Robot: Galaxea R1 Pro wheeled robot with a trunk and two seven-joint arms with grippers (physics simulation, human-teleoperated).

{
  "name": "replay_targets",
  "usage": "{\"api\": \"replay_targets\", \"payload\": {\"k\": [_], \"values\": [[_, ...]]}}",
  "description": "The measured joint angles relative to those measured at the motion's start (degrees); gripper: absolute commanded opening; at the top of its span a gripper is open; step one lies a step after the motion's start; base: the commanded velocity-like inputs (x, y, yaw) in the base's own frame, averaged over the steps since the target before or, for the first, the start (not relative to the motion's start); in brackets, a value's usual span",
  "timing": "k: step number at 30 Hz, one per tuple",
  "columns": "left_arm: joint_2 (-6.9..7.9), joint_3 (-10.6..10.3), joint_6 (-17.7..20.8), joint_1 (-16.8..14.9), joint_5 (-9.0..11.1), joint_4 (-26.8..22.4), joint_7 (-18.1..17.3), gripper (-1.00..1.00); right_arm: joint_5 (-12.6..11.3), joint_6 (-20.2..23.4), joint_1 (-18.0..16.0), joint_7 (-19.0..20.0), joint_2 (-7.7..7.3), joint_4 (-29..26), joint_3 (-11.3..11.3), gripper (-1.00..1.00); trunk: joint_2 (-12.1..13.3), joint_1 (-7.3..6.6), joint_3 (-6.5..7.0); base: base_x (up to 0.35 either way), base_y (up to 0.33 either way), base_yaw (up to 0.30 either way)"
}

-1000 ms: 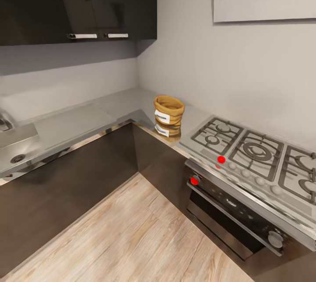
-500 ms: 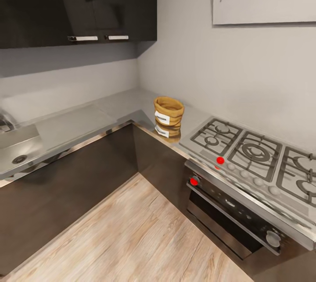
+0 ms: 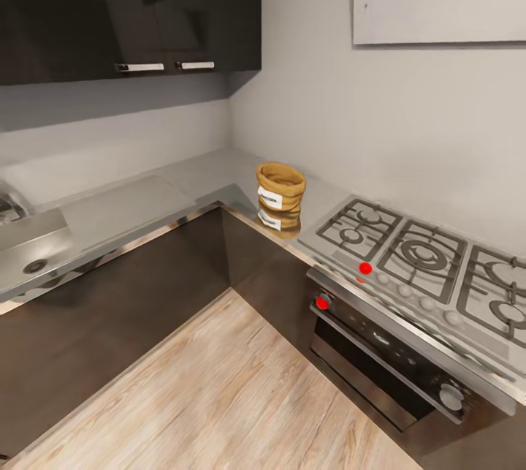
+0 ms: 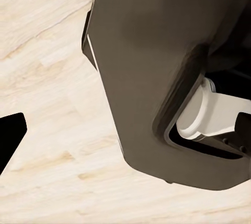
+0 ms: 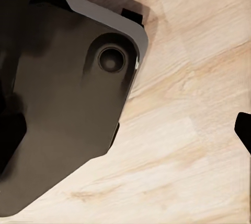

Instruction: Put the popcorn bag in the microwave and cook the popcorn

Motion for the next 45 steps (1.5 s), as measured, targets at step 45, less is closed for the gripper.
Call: {"api": "replay_targets", "payload": {"k": [45], "values": [[0.08, -0.12, -0.53, 0.00, -0.25, -0.18, -0.47, 1.00, -0.07, 0.26, -0.06, 0.44, 4.31, -5.02, 0.35, 1.00, 3.23, -1.79, 1.45, 0.129, 0.000, 0.000]]}}
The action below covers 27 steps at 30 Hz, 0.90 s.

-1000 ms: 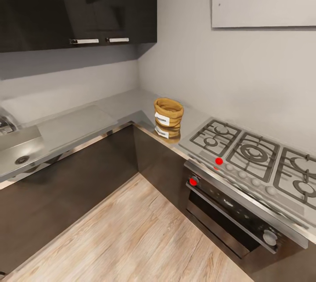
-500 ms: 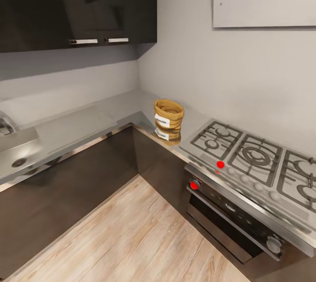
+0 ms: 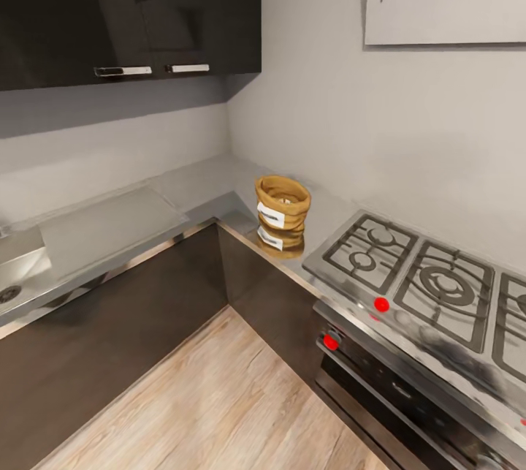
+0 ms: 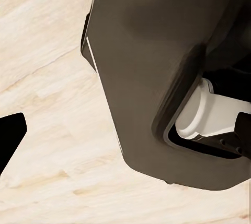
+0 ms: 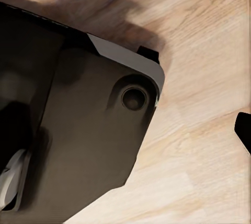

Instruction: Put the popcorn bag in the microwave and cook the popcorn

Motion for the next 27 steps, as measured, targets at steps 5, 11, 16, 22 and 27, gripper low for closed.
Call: {"api": "replay_targets", "payload": {"k": [5, 11, 16, 22, 27], "values": [[0.00, 0.02, 0.00, 0.00, 0.04, 0.00, 0.00, 1.00, -0.01, 0.32, 0.00, 0.24, 0.02, -0.12, 0.15, 1.00, 0.01, 0.02, 0.00, 0.032, 0.000, 0.000], [-0.09, 0.07, -0.01, 0.00, 0.05, 0.01, 0.00, 1.00, -0.47, 15.54, -0.01, 0.65, 7.58, -17.14, 8.88, 1.00, 0.01, 0.02, 0.02, 0.001, 0.000, 0.000], [-0.10, 0.08, -0.08, 0.00, -0.03, 0.01, 0.00, 1.00, -0.82, 36.98, -0.01, 12.67, 8.26, -42.38, 16.33, 1.00, 0.01, 0.02, 0.02, 0.000, 0.000, 0.000], [-0.09, 0.08, -0.09, 0.01, -0.04, 0.01, 0.00, 1.00, -1.26, 58.18, 0.23, 26.43, 8.25, -73.40, 28.72, 1.00, 0.01, 0.02, 0.01, 0.000, 0.000, 0.000], [-0.11, 0.08, -0.09, 0.00, -0.04, 0.01, 0.00, 1.00, -1.70, 58.15, -6.16, 29.59, 8.25, -76.47, 32.38, 1.00, 0.02, 0.02, 0.02, 0.000, 0.000, 0.000]]}}
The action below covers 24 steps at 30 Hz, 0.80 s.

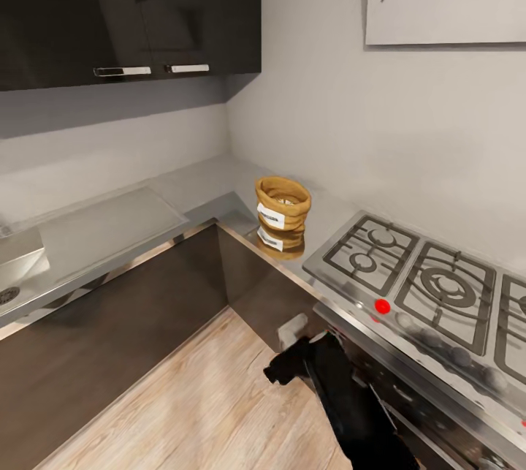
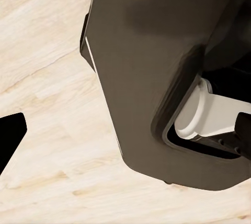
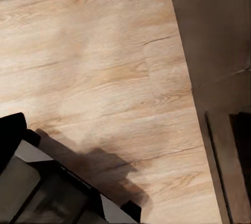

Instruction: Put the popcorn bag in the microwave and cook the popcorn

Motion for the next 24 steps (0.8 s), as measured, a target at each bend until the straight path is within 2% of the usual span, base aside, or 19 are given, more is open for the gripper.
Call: {"api": "replay_targets", "payload": {"k": [5, 10, 13, 16, 19, 21, 24], "values": [[-0.06, 0.00, 0.00, 0.00, 0.00, 0.00, 0.00, 1.00, -0.31, -0.02, -12.16, 3.79, 0.00, -0.10, 0.60, 1.00, 0.00, 0.00, 0.00, 0.000, 0.000, 0.000], [-0.02, 0.00, 0.00, 0.00, 0.00, 0.00, 0.00, 1.00, -1.11, 0.01, -22.10, 4.32, 0.00, 0.45, 0.51, 1.00, 0.00, 0.00, 0.00, 0.000, 0.000, 0.000], [0.01, 0.00, 0.00, 0.00, 0.00, 0.00, 0.00, 1.00, -1.06, 0.00, -27.35, 4.05, 0.00, 2.29, -0.49, 1.00, 0.00, 0.00, 0.00, 0.000, 0.000, 0.000], [0.02, 0.00, 0.00, 0.00, 0.00, 0.00, 0.00, 1.00, -0.88, -0.02, -32.40, 3.91, -0.01, 5.39, -4.66, 1.00, 0.00, 0.00, 0.00, 0.000, 0.000, 0.000], [-0.03, 0.00, 0.00, 0.00, 0.00, 0.00, 0.00, 1.00, -0.82, -0.03, -39.60, 3.71, -0.01, 11.87, -10.64, 1.00, 0.00, 0.00, 0.00, 0.000, 0.000, 0.000], [-0.05, 0.00, 0.00, 0.03, 0.00, 0.00, 0.00, 1.00, -0.79, 0.00, -43.94, 3.09, 0.00, 15.80, -12.96, 1.00, 0.00, 0.00, 0.00, 0.000, 0.000, 0.000], [-0.06, 0.00, 0.00, 0.01, 0.00, 0.00, 0.02, 1.00, -0.69, 0.03, -49.07, 0.90, 0.00, 20.63, -14.51, 1.00, -0.01, 0.00, 0.00, 0.000, 0.000, 0.000]]}}
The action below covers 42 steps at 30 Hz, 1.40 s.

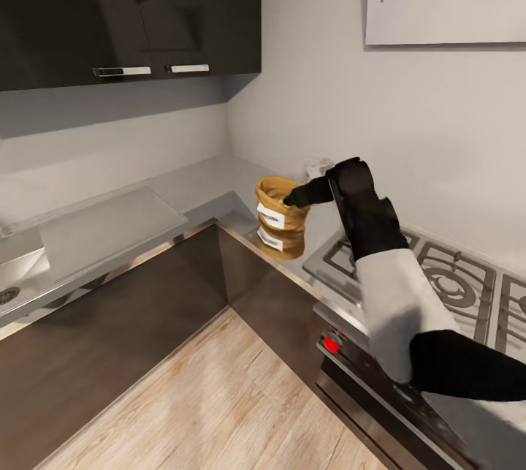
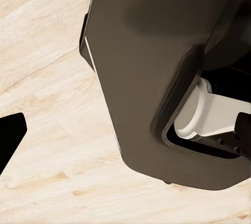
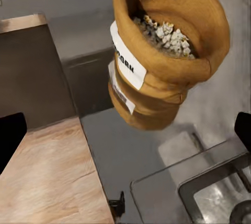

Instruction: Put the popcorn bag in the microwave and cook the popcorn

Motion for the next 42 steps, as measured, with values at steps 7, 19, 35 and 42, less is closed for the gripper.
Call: {"api": "replay_targets", "payload": {"k": [7, 19, 35, 42], "values": [[0.00, 0.00, 0.00, -0.01, -0.04, 0.00, 0.06, 1.00, 0.11, 0.05, -8.53, -5.77, -0.06, 7.62, -4.65, 1.00, 0.00, 0.00, 0.00, 0.000, 0.000, 0.000], [0.08, 0.00, 0.22, 0.00, -0.01, 0.00, -0.10, 1.00, -0.10, 0.05, -9.25, -10.12, -2.20, 4.55, -6.38, 1.00, 0.01, 0.00, -0.01, 0.000, 0.000, 0.000], [0.08, -0.17, 0.18, -0.01, 0.18, 0.00, 0.38, 1.00, 0.01, 0.07, -9.22, -10.09, -2.60, 7.11, -8.39, 1.00, 0.00, -0.03, -0.01, 0.191, 0.000, 0.000], [0.07, -0.16, 0.17, -0.01, 0.12, 0.00, 0.38, 1.00, 0.05, 0.07, -9.15, -10.17, -2.28, 10.06, -8.27, 1.00, 0.00, -0.03, -0.01, 0.305, 0.000, 0.000]]}}
